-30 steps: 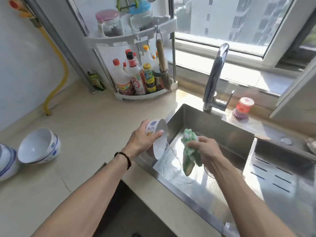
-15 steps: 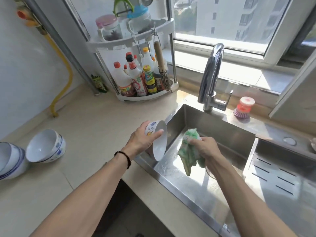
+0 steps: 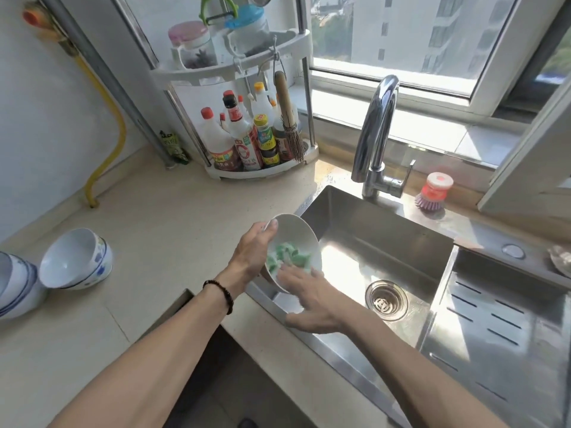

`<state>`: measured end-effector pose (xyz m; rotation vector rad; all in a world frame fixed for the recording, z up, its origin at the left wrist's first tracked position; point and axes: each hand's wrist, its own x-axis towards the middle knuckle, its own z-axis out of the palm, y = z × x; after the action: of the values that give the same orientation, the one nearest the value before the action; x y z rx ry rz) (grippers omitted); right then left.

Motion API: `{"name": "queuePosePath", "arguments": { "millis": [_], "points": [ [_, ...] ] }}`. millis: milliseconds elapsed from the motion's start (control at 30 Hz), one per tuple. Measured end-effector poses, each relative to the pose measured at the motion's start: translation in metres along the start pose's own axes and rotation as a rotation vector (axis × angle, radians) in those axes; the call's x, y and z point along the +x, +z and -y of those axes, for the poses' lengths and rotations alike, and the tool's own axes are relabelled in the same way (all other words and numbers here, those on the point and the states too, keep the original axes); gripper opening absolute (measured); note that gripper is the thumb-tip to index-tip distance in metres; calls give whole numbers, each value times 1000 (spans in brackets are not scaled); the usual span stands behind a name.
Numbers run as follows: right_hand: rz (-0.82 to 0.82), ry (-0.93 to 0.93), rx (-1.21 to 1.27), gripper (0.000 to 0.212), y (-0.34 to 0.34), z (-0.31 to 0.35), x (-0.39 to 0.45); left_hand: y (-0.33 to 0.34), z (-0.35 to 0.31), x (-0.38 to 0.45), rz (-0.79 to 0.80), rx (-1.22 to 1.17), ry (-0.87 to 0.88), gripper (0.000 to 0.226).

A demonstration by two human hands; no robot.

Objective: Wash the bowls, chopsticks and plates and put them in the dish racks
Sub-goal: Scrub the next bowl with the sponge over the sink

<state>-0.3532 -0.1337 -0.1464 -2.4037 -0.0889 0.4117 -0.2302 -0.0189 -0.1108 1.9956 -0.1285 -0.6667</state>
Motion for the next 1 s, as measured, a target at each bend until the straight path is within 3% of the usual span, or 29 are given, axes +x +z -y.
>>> {"name": "queuePosePath", "arguments": {
  "millis": [67, 100, 133, 200, 267, 300, 400, 433, 533, 600, 733, 800, 900, 967, 1000],
  "points": [
    [-34, -10, -390, 76, -1, -17, 1, -4, 0, -2, 22, 6, 27, 67],
    [-52, 9, -403, 77, -2, -16, 2, -4, 1, -3, 4, -4, 56, 69],
    [-82, 6, -330, 82, 1, -11, 4, -2, 1, -5, -38, -14, 88, 71],
    [-101, -7, 60, 91, 5, 12, 7, 3, 1, -7, -141, -22, 141, 71],
    [-83, -51, 300, 85, 5, 24, 4, 2, 3, -9, -185, -18, 162, 72],
    [-81, -66, 222, 83, 3, 20, 1, -2, 5, -9, -163, 0, 169, 75],
    [-78, -21, -398, 92, -8, -4, -2, -10, 9, -10, -111, 5, 170, 77],
    [-92, 7, -453, 94, -9, -6, -1, -9, 9, -11, -143, -34, 179, 73],
    [-112, 17, -98, 100, -6, 19, 3, 0, 1, -18, -293, -84, 230, 65],
    [-144, -36, 41, 97, -9, 28, 2, -2, 1, -16, -284, -63, 214, 63],
    [-288, -13, -413, 105, -15, 14, 8, -15, -1, -10, -123, -73, 172, 61],
    [-222, 36, -290, 106, -7, 21, 14, -10, -5, -13, -127, -82, 201, 57],
    [-246, -42, 206, 90, 7, 43, 20, -4, -10, -16, -230, -85, 209, 58],
    [-246, -97, 259, 88, 7, 41, 18, -9, -7, -15, -234, -86, 183, 48],
    [-211, -103, 154, 89, 3, 34, 14, -13, -7, -14, -182, -66, 171, 46]
  ]
}}
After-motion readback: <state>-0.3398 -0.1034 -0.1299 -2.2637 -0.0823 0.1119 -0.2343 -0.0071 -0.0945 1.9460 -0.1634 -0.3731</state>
